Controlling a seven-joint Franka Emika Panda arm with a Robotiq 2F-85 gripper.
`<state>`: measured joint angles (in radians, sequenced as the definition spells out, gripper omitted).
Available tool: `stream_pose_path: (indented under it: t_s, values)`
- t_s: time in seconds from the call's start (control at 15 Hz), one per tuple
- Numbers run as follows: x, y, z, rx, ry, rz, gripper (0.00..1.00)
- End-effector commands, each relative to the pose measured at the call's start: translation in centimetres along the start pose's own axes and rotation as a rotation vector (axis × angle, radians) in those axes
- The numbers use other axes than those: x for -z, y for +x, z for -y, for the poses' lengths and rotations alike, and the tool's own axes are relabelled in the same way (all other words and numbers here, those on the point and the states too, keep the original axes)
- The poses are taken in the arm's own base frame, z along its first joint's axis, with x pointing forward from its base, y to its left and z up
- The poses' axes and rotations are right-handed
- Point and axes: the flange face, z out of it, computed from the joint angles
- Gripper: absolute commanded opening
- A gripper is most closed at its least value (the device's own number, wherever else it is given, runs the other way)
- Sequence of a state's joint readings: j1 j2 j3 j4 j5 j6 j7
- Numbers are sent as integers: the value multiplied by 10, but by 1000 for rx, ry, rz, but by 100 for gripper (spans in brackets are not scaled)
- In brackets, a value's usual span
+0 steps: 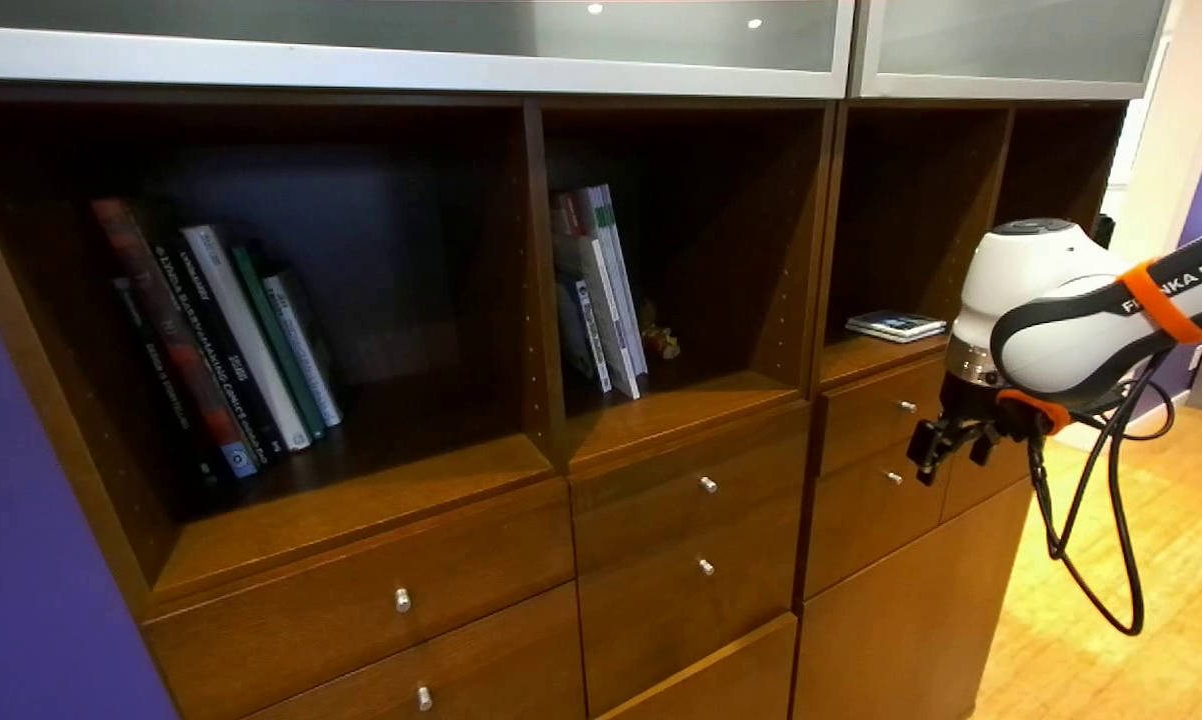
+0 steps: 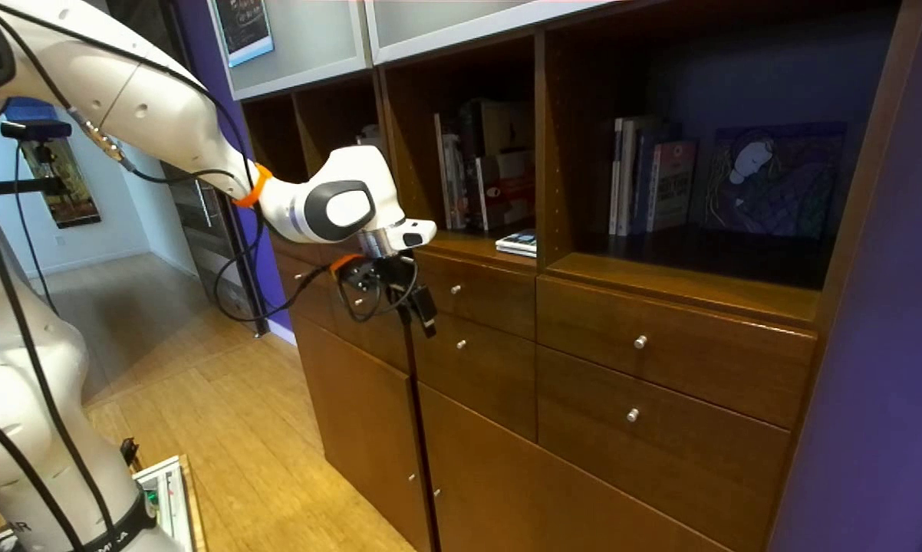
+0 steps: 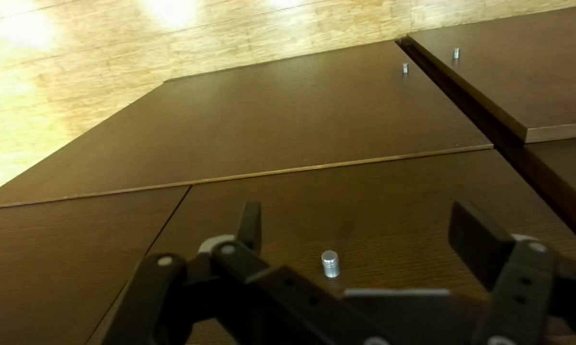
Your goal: Open the second drawer in the second position to the right
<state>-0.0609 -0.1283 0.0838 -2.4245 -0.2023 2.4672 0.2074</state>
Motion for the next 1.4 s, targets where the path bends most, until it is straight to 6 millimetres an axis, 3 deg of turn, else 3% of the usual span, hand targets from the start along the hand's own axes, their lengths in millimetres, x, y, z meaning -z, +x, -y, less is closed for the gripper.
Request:
stream_pose_path:
  t_s: [0.0, 0.27, 0.47, 1.33]
  values:
    - [1, 1, 0, 0, 0, -1, 100]
    - [2, 2, 0, 0, 1, -4, 100]
    - [-5, 13, -3, 10, 8, -55, 100]
    - [-69, 34, -23, 167, 47, -187, 100]
